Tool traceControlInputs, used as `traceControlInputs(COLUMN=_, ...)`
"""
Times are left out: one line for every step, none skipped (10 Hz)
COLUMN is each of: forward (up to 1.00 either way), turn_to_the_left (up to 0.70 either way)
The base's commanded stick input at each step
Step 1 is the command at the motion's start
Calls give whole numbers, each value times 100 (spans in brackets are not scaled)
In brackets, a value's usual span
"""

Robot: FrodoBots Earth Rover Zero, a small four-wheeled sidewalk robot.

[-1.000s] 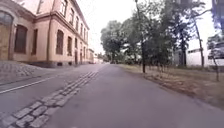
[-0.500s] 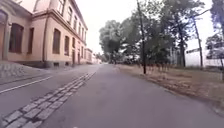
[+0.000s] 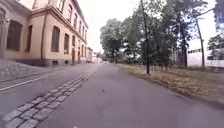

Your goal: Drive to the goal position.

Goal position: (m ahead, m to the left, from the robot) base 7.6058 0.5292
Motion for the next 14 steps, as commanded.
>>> traceControlInputs(forward=85, turn_to_the_left=1)
traceControlInputs(forward=85, turn_to_the_left=1)
traceControlInputs(forward=85, turn_to_the_left=1)
traceControlInputs(forward=85, turn_to_the_left=1)
traceControlInputs(forward=85, turn_to_the_left=1)
traceControlInputs(forward=85, turn_to_the_left=1)
traceControlInputs(forward=85, turn_to_the_left=-21)
traceControlInputs(forward=85, turn_to_the_left=-22)
traceControlInputs(forward=85, turn_to_the_left=1)
traceControlInputs(forward=85, turn_to_the_left=1)
traceControlInputs(forward=85, turn_to_the_left=1)
traceControlInputs(forward=85, turn_to_the_left=1)
traceControlInputs(forward=85, turn_to_the_left=1)
traceControlInputs(forward=85, turn_to_the_left=1)
